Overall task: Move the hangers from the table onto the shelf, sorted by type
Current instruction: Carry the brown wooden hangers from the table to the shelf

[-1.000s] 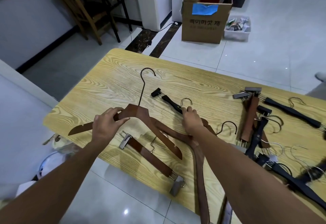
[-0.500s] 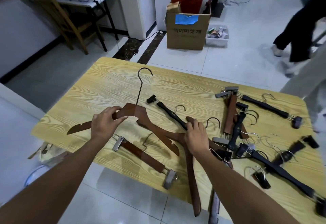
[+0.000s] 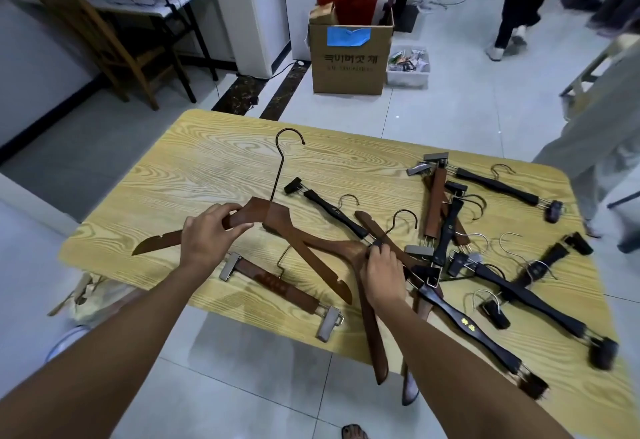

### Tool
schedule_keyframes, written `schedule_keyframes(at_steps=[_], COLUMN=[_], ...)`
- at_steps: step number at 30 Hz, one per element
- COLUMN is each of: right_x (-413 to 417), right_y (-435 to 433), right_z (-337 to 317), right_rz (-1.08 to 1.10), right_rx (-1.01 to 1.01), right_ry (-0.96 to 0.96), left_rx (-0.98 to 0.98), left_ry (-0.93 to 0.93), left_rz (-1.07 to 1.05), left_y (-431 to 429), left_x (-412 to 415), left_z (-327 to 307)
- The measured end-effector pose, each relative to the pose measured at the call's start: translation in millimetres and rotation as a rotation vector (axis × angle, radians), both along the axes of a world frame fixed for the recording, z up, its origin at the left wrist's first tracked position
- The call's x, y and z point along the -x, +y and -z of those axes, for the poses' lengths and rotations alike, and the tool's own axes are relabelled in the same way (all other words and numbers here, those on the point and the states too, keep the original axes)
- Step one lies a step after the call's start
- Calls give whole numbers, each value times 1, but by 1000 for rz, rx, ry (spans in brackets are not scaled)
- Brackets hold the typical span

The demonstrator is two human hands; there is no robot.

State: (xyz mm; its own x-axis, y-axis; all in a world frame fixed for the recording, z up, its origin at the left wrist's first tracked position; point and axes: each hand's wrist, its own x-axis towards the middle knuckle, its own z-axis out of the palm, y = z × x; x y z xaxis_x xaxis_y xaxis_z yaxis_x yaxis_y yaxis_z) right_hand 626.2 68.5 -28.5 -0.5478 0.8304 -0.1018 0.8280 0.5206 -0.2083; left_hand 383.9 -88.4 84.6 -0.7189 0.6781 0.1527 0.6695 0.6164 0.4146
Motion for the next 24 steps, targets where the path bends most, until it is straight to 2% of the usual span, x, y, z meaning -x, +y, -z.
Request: schedule_keyframes(at_steps=[4, 15, 20, 24], right_x=[12, 52, 55, 37], right_y=[11, 43, 45, 31], right_z=[-4, -13, -11, -7], right_rz=[-27, -272, -273, -159], right_rx=[45, 142, 111, 22], right_ry=[26, -147, -98, -42], left_rx=[-9, -5, 8, -1], left_ry=[-1, 13, 7, 12], left_rz=[-5, -36, -35, -29], left_y=[-1, 11, 16, 19], left_x=[3, 20, 23, 24], left_z=[1, 10, 14, 12])
